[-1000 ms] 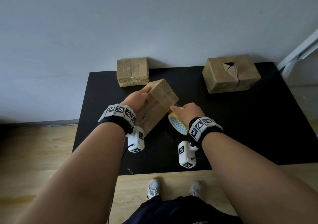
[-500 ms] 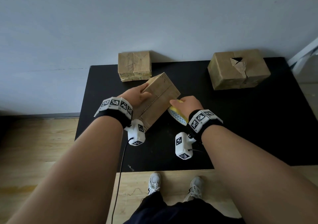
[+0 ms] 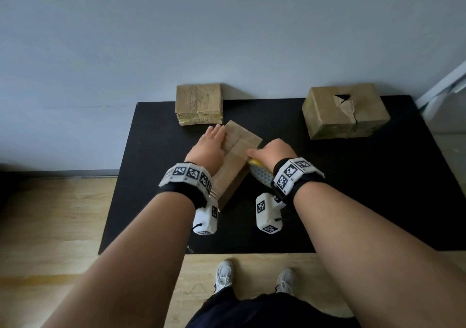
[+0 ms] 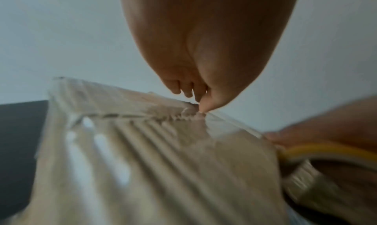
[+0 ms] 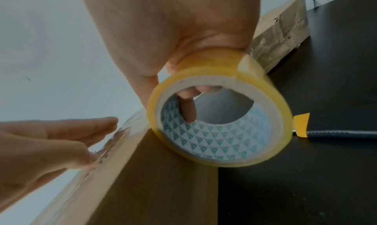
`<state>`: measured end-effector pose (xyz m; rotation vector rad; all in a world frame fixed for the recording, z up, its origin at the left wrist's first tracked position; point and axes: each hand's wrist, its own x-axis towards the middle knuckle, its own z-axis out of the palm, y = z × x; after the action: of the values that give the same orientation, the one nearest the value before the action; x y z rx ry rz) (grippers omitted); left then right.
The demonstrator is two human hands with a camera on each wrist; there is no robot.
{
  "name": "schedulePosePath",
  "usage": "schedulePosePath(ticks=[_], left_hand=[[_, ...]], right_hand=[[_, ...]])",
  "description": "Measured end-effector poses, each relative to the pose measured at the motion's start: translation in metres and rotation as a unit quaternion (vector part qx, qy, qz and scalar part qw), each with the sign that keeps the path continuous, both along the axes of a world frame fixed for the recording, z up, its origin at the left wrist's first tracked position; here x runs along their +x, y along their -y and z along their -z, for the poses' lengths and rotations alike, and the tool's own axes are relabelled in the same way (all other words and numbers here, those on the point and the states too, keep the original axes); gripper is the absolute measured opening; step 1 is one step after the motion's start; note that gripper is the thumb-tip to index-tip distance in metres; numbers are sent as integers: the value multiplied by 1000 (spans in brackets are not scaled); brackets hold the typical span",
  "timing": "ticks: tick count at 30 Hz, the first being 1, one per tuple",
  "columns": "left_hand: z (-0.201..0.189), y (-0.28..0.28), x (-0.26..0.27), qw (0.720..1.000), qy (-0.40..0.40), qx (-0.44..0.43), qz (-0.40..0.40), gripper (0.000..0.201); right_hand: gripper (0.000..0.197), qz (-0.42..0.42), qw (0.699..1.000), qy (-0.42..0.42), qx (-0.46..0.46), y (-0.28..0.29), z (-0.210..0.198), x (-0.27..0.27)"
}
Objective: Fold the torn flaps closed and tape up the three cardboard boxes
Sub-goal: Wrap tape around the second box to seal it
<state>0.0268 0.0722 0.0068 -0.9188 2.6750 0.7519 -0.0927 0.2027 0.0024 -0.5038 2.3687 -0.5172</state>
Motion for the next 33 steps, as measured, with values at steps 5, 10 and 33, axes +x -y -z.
schedulePosePath(ticks=[5, 10, 33], left_hand=[[17, -24, 13, 995, 28, -67, 68, 64], [23, -26, 16, 990, 36, -110, 78, 72], [-1, -19, 9, 1000, 15, -1, 2, 99]], right_hand=[[52, -6, 1000, -14, 5, -2, 1, 1], [54, -33, 999, -20, 18, -2, 3, 2], [43, -59, 997, 15, -39, -4, -19, -10]])
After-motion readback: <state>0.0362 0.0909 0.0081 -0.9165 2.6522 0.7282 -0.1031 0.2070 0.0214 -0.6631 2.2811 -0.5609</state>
